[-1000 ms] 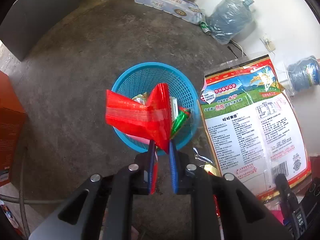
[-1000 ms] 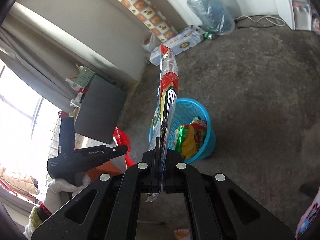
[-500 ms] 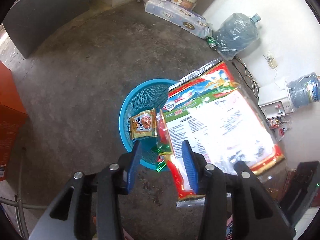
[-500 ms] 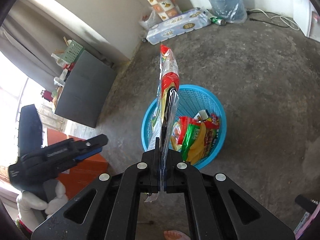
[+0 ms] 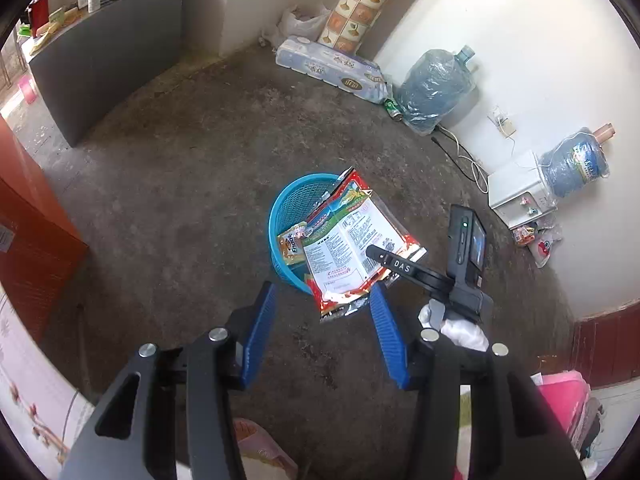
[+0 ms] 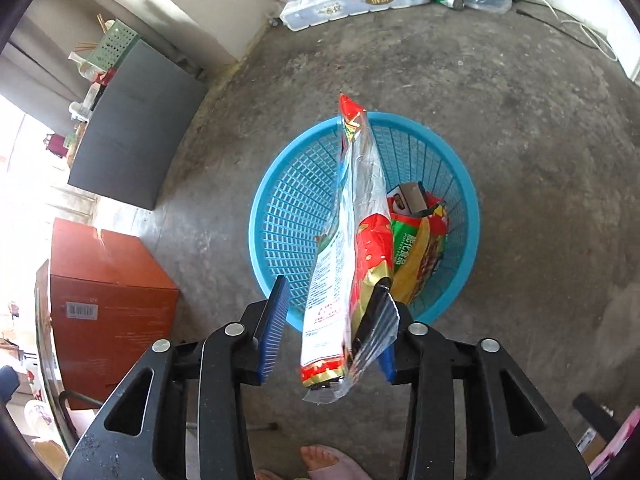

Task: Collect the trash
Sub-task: 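Open the left tool over the wastebasket while the right tool releases the snack bag into it, then return the right tool to the table and grasp the tan chamois cloth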

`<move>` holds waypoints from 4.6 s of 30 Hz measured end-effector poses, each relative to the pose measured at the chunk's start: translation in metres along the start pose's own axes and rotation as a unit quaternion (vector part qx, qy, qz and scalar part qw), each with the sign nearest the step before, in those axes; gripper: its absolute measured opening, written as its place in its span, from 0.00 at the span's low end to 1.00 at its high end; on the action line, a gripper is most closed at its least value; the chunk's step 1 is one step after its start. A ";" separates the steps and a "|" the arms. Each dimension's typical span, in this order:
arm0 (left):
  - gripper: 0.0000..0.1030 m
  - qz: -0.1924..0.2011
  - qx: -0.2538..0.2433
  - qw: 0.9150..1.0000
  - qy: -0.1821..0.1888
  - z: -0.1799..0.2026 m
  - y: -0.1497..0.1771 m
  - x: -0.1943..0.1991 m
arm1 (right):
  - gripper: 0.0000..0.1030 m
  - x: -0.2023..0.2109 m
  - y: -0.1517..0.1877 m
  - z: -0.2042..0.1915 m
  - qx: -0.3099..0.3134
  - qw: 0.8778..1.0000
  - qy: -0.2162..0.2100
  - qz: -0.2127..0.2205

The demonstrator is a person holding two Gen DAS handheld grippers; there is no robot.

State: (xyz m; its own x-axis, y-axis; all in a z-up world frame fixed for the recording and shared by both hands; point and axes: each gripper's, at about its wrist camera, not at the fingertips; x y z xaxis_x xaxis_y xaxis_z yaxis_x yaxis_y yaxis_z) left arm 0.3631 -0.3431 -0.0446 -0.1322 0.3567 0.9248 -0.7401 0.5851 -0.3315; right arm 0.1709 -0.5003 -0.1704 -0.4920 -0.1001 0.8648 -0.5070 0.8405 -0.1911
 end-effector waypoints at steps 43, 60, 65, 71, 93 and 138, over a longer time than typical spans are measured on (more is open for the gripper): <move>0.46 0.105 0.195 0.975 -0.031 -0.193 0.200 0.166 | 0.13 -0.190 -0.006 0.025 0.065 0.972 0.091 -0.205; 0.46 0.155 0.202 0.967 -0.022 -0.167 0.265 0.220 | 0.43 -0.012 0.000 0.049 0.022 0.995 -0.049 -0.085; 0.48 0.171 0.217 0.961 -0.026 -0.166 0.293 0.234 | 0.44 0.057 0.011 0.008 0.092 0.994 -0.052 -0.024; 0.50 0.180 0.246 0.952 -0.040 -0.172 0.337 0.241 | 0.61 0.138 0.063 -0.047 0.172 0.979 -0.107 0.025; 0.55 0.200 0.300 0.926 -0.115 -0.188 0.411 0.208 | 0.77 0.073 0.242 -0.317 0.355 0.881 -0.292 -0.112; 0.55 0.166 0.260 0.949 -0.067 -0.169 0.365 0.154 | 0.69 0.089 0.282 -0.263 0.352 0.889 -0.264 -0.126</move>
State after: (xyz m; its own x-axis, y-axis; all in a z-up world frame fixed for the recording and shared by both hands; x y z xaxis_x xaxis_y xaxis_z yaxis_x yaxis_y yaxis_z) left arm 0.1844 0.0484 -0.0543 -0.4729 0.3417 0.8122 -0.8632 0.0053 -0.5048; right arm 0.1697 -0.1320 -0.0251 -0.4701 -0.6300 0.6182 -0.8739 0.2340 -0.4261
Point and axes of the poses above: each gripper's, at about its wrist camera, not at the fingertips, and x roughly against the way its jaws point, z to its right, y to its underside, and after that the axes turned 11 degrees about -y, right-handed
